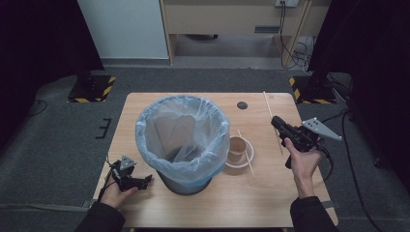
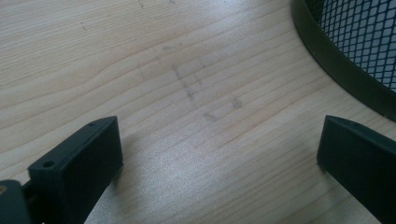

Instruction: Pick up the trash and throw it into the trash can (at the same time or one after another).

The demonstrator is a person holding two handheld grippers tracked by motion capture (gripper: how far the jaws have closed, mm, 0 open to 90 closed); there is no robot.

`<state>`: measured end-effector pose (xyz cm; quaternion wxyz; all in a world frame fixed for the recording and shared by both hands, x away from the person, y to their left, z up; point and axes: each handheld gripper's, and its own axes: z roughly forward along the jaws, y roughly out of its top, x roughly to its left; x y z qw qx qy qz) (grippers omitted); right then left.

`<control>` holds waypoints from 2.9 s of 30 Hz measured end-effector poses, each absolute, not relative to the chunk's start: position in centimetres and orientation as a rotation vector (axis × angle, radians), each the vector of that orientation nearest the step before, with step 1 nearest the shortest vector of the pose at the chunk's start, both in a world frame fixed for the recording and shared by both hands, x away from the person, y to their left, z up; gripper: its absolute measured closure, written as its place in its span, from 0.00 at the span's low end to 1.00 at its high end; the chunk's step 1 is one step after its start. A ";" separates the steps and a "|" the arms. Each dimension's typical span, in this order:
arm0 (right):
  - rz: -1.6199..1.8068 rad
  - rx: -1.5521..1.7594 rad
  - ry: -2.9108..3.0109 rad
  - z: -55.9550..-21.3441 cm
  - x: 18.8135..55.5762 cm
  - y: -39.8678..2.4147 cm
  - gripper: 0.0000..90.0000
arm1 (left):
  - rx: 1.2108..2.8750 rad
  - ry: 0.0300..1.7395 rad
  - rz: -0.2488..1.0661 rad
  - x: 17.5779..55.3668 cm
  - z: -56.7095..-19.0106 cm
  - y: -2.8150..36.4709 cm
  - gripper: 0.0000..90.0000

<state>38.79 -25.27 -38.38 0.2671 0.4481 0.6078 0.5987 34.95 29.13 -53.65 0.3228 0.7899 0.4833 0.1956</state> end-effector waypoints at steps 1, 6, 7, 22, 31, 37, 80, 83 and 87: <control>1.630 1.196 1.631 -38.0 38.7 -25.3 0.95 | 2.073 1.269 0.513 34.9 -53.7 29.1 0.00; 1.701 1.156 1.603 -36.5 38.0 -25.0 0.95 | 2.073 1.269 0.514 34.9 -53.7 29.1 0.00; 1.724 1.133 1.595 -35.9 37.7 -24.8 0.95 | 2.073 1.269 0.514 34.9 -53.7 29.1 0.00; 1.907 0.932 1.566 -30.4 36.1 -22.3 0.95 | 2.073 1.270 0.515 34.9 -53.7 29.1 0.00; 1.965 0.845 1.574 -28.1 35.9 -19.7 0.95 | 2.073 1.270 0.514 34.9 -53.7 29.1 0.00; 2.003 0.802 1.590 -26.8 35.8 -17.8 0.95 | 2.073 1.269 0.514 34.9 -53.6 29.1 0.00; 2.015 0.689 1.806 -26.4 37.5 -6.8 0.95 | 2.074 1.267 0.513 35.0 -53.6 29.1 0.00; 2.007 0.697 1.824 -26.7 37.7 -6.5 0.89 | 2.075 1.267 0.513 35.0 -53.6 29.1 0.00; 2.007 0.706 1.822 -26.5 37.8 -6.6 0.85 | 2.075 1.267 0.513 35.0 -53.6 29.1 0.00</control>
